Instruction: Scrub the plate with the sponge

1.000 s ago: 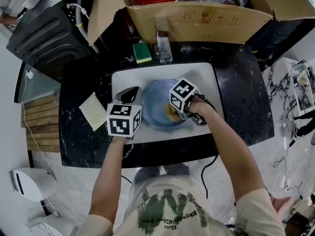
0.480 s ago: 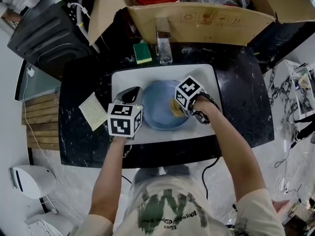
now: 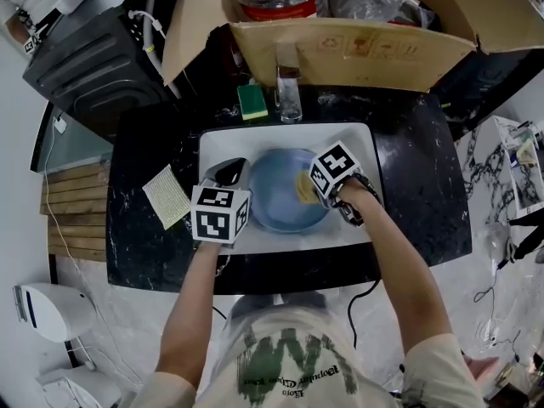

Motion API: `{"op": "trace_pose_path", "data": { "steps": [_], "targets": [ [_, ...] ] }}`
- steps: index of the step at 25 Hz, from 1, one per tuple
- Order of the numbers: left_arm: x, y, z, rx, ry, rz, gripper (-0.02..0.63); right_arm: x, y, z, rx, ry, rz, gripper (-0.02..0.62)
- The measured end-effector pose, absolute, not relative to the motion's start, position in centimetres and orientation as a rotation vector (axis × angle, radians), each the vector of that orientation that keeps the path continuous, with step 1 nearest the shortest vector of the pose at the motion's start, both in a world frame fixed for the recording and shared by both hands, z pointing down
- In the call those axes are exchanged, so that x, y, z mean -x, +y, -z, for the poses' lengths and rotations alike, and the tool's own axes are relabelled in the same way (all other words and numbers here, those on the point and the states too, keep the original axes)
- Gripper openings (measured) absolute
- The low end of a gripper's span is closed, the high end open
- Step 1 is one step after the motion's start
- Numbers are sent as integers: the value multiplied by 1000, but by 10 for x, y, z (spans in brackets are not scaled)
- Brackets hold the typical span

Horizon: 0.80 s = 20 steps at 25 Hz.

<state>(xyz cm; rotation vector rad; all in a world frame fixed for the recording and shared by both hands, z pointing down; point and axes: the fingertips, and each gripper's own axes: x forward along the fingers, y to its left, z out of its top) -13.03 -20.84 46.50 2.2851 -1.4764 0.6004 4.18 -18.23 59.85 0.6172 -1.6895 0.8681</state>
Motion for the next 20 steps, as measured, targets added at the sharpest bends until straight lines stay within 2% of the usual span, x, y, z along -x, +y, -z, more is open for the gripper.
{"op": "trace_pose_path", "data": {
  "steps": [20],
  "targets": [
    [147, -206, -410, -2321, -1508, -485, 3, -46, -225, -467, -1153, -2100, -765, 63]
  ]
}}
